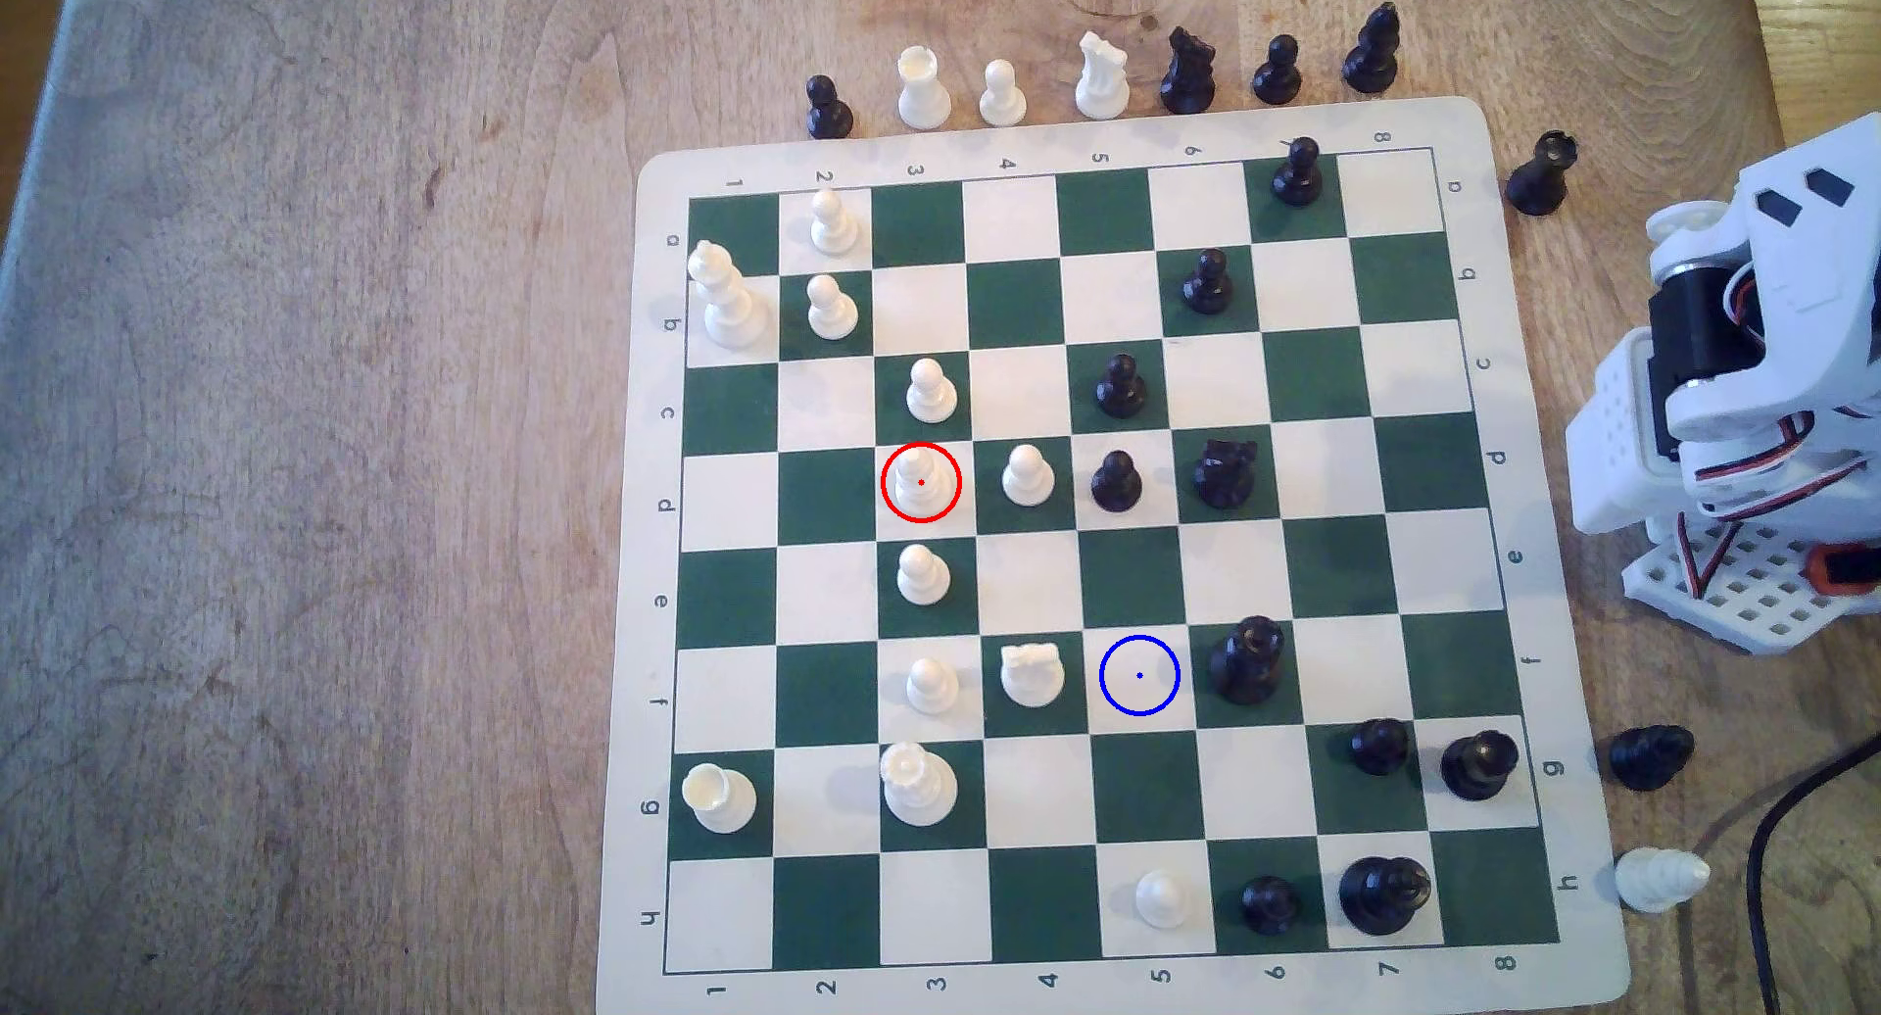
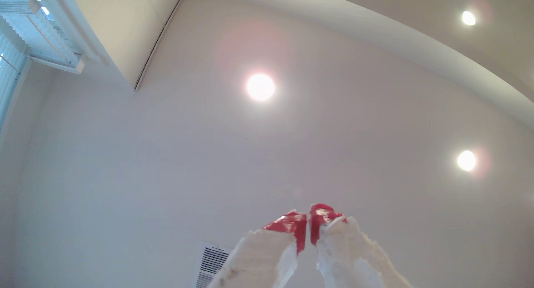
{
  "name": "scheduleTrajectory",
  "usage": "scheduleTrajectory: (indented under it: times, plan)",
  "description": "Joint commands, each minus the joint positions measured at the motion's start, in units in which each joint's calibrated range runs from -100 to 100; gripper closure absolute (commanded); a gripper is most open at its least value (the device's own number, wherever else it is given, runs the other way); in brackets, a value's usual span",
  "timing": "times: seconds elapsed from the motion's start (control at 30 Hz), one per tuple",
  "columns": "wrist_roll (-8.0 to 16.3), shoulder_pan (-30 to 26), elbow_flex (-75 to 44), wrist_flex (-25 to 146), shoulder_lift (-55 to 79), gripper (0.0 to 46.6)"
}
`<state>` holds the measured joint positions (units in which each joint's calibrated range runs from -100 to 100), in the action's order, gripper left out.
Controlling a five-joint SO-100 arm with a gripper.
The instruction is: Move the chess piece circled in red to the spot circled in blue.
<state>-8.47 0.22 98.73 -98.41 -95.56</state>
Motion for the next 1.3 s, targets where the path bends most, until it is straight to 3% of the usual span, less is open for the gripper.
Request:
scheduleTrajectory:
  times: [0.0,0.43,0.63,0.83,1.27]
  plan:
    - [-0.1,-0.2,1.2,-0.8,-0.3,46.4]
    - [-0.1,3.2,0.7,39.6,-0.3,46.4]
    - [0.3,2.9,-9.1,74.7,0.0,46.4]
    - [0.3,4.4,-14.2,90.0,2.4,46.4]
    - [0.6,3.3,-38.0,108.8,31.5,46.4]
